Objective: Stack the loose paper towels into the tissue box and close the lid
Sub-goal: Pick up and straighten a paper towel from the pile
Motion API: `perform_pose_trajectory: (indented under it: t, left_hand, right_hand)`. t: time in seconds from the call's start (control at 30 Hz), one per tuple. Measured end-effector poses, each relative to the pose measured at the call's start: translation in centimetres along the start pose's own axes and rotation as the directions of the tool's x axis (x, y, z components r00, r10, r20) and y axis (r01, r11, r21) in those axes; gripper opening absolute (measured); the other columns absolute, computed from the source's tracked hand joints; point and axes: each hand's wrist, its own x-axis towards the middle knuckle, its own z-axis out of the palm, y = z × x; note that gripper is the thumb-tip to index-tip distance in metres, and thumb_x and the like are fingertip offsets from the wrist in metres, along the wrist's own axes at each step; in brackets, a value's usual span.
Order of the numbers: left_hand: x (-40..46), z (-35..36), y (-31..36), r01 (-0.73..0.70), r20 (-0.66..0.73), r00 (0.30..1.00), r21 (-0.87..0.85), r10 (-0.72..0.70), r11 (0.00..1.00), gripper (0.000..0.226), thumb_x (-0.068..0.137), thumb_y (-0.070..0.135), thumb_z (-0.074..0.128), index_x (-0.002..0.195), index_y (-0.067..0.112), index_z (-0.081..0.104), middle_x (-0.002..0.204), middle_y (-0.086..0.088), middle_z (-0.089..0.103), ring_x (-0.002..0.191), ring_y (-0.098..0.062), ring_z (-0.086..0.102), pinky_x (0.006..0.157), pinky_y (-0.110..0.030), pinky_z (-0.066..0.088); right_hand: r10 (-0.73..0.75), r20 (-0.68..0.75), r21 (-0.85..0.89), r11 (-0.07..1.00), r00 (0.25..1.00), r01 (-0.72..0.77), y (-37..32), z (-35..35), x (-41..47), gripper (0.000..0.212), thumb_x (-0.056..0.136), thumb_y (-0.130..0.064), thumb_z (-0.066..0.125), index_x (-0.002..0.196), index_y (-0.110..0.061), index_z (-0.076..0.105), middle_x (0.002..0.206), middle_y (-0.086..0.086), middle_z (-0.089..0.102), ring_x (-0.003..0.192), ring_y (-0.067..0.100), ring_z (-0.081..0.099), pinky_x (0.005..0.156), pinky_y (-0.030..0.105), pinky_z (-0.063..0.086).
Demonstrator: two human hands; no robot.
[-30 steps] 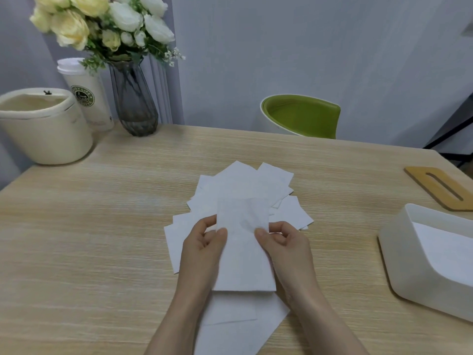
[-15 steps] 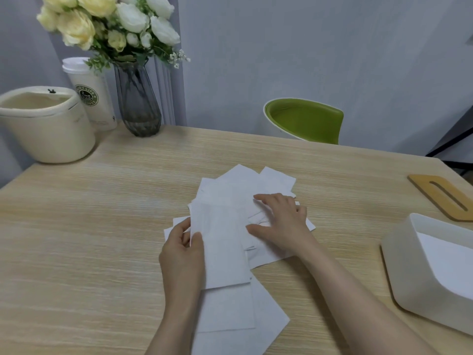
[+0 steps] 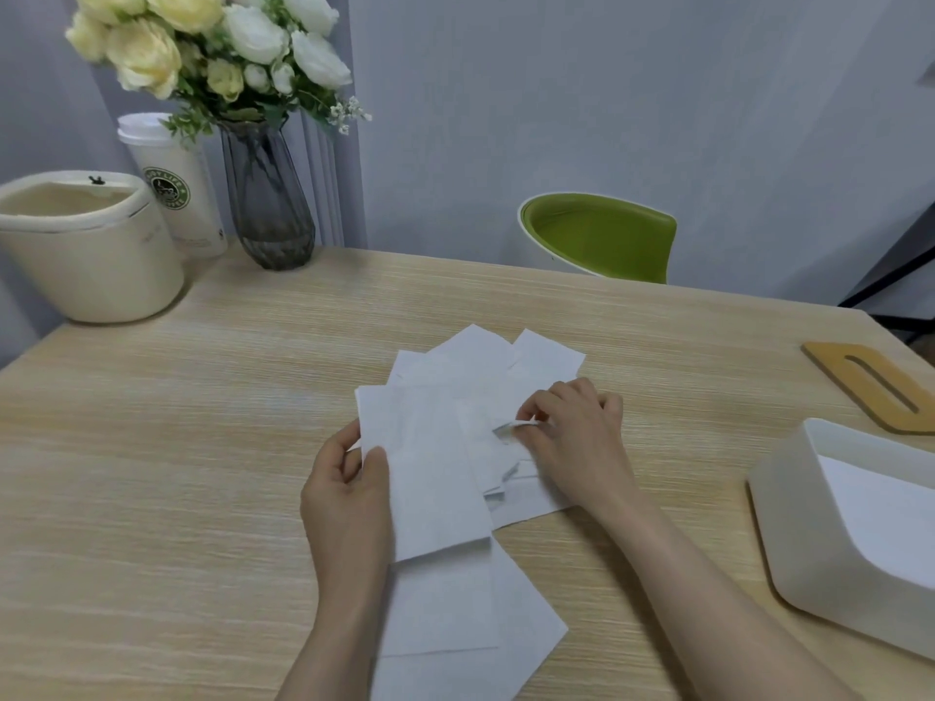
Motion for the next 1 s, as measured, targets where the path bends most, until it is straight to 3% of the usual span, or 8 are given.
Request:
perform_pose_trajectory:
  t: [0.1, 0.27, 0.43, 0.63, 0.73, 0.8, 0.9, 1.0]
  left_hand:
    - [0.1, -0.1, -0.1, 0.017, 0.002, 1.0, -0.023, -0.017, 1.0, 0.032, 0.091, 0.003, 0.057, 0.094, 0.033, 0.066, 0.053, 0.014, 0.057, 0.046, 0.001, 0.049, 0.043, -0.011, 0.04]
    - [0.2, 0.0, -0.2, 0.024, 0.031, 0.999, -0.02, -0.024, 1.0, 0.03, 0.091, 0.003, 0.057, 0.098, 0.031, 0.067, 0.054, 0.014, 0.057, 0.049, 0.001, 0.051, 0.046, -0.01, 0.041]
    - [-0.2, 0.4, -0.3, 0.028, 0.086, 0.996, -0.008, -0.027, 1.0, 0.028, 0.091, 0.001, 0.057, 0.099, 0.026, 0.066, 0.047, 0.018, 0.043, 0.044, 0.002, 0.041, 0.045, -0.009, 0.037]
    - [-0.6, 0.7, -0.1, 0.028, 0.128, 0.991, 0.0, -0.028, 1.0, 0.026, 0.092, 0.001, 0.057, 0.107, 0.02, 0.065, 0.043, 0.021, 0.041, 0.042, 0.003, 0.042, 0.044, -0.007, 0.036]
    - [-0.8, 1.1, 0.2, 0.038, 0.156, 0.987, -0.023, -0.034, 0.999, 0.027, 0.092, 0.0, 0.057, 0.102, 0.024, 0.066, 0.044, 0.02, 0.041, 0.043, 0.004, 0.043, 0.045, -0.007, 0.038]
    - [-1.0, 1.6, 0.2, 0.042, 0.181, 0.983, -0.036, -0.035, 0.998, 0.027, 0.092, 0.0, 0.057, 0.1, 0.024, 0.066, 0.045, 0.019, 0.041, 0.044, 0.003, 0.042, 0.045, -0.008, 0.039]
    - [-1.5, 2.3, 0.0, 0.056, 0.213, 0.976, -0.049, -0.044, 0.997, 0.025, 0.092, -0.001, 0.056, 0.101, 0.02, 0.066, 0.044, 0.019, 0.04, 0.043, 0.003, 0.043, 0.045, -0.008, 0.038]
    - [-1.9, 2.8, -0.4, 0.08, 0.242, 0.968, -0.055, -0.065, 0.995, 0.024, 0.093, -0.002, 0.056, 0.102, 0.019, 0.065, 0.045, 0.02, 0.048, 0.044, 0.004, 0.05, 0.045, -0.008, 0.041]
  right_hand:
    - [-0.032, -0.065, -0.064, 0.998, 0.997, 0.027, 0.1, -1.7, -1.1, 0.002, 0.084, -0.024, 0.067, 0.084, -0.025, 0.065, 0.082, -0.013, 0.056, 0.096, 0.016, 0.048, 0.077, 0.028, 0.013]
    - [-0.015, -0.106, -0.146, 0.989, 0.994, 0.0, 0.3, -4.9, -4.9, 0.025, 0.068, -0.002, 0.078, 0.078, -0.021, 0.064, 0.076, -0.01, 0.058, 0.084, 0.022, 0.055, 0.073, 0.032, 0.019]
    - [0.021, -0.056, -0.135, 0.99, 0.998, -0.029, 0.7, -5.8, -9.4, 0.033, 0.06, 0.002, 0.081, 0.077, -0.023, 0.065, 0.076, -0.012, 0.058, 0.084, 0.018, 0.054, 0.071, 0.032, 0.02]
    - [0.013, -0.089, -0.124, 0.992, 0.996, -0.024, 1.1, -4.9, -13.3, 0.017, 0.074, -0.012, 0.071, 0.078, -0.028, 0.066, 0.077, -0.014, 0.057, 0.088, 0.01, 0.046, 0.078, 0.032, 0.024]
    - [0.016, -0.073, -0.106, 0.994, 0.997, -0.024, 1.3, -4.6, -14.1, 0.026, 0.069, -0.007, 0.082, 0.079, -0.027, 0.069, 0.076, -0.013, 0.057, 0.087, 0.009, 0.044, 0.076, 0.033, 0.025]
    - [0.018, 0.009, -0.035, 0.999, 1.0, -0.018, 1.5, -4.8, -14.4, 0.023, 0.069, -0.019, 0.084, 0.084, -0.03, 0.07, 0.078, -0.016, 0.057, 0.089, 0.005, 0.043, 0.079, 0.03, 0.024]
    - [0.153, 0.154, 0.222, 0.957, 0.976, -0.185, 1.9, -5.7, -13.7, 0.027, 0.071, -0.067, 0.06, 0.086, -0.045, 0.066, 0.085, -0.023, 0.06, 0.1, -0.007, 0.044, 0.092, 0.018, 0.02]
    - [0.262, 0.095, 0.304, 0.911, 0.96, -0.278, 2.8, -5.6, -11.5, 0.027, 0.072, -0.068, 0.057, 0.086, -0.047, 0.063, 0.086, -0.023, 0.062, 0.099, -0.005, 0.048, 0.09, 0.028, 0.028]
